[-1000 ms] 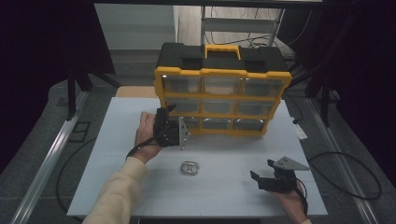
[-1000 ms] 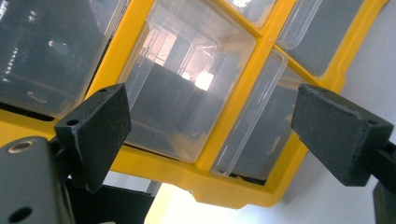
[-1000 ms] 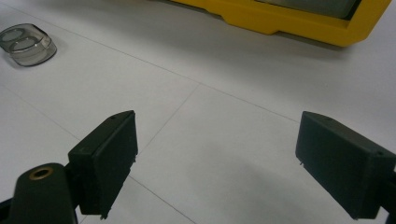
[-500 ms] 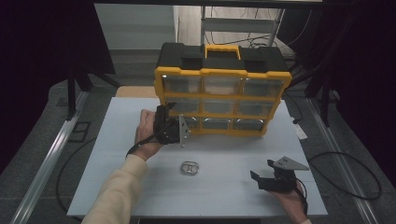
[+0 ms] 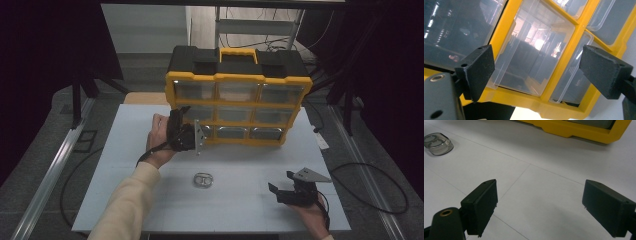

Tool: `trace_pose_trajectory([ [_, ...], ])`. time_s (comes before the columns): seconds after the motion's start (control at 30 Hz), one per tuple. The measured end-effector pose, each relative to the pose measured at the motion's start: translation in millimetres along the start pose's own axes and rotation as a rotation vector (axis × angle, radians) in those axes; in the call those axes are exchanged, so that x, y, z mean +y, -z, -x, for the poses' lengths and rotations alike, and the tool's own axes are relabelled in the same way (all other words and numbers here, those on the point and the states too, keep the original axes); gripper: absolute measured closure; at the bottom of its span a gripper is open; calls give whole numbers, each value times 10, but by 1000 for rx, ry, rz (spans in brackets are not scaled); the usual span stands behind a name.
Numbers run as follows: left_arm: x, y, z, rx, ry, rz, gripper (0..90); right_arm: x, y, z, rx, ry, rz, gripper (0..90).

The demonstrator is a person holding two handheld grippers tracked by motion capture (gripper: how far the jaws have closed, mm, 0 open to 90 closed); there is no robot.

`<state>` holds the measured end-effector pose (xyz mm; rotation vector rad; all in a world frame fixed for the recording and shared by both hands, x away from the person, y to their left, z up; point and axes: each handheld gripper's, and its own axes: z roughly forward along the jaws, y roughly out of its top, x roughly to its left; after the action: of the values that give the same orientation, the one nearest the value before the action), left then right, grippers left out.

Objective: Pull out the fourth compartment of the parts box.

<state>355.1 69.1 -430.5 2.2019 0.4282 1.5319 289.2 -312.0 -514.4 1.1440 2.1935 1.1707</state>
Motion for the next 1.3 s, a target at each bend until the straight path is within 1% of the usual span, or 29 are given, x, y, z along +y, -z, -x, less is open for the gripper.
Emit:
trace_pose_trajectory([
  [0.13,-4,-20,-13,6,2,-5,140,1,-2,1,-1,-1,0,139],
  [0.17,-5,-35,-13,9,-5,-10,140,1,-4,1,-1,0,1,138],
  [0.37,-12,-76,-11,10,-5,-15,144,0,4,2,-6,-4,-1,139],
  [0.5,-13,-103,3,20,-9,-22,146,-1,0,6,-7,-7,0,139],
  [0.53,-10,-105,9,20,-11,-19,147,0,-1,6,-7,-8,-1,139],
  [0.57,-1,-109,19,26,-21,-15,153,0,-3,3,-7,-6,-3,139],
  [0.7,14,-129,19,31,-21,-16,158,1,-1,1,-9,0,-5,139],
  [0.9,28,-142,26,34,-23,-15,163,-2,-4,1,-11,-3,-10,139],
  [1.3,25,-140,13,56,-28,-20,195,-1,-7,2,-14,-4,-11,141],
])
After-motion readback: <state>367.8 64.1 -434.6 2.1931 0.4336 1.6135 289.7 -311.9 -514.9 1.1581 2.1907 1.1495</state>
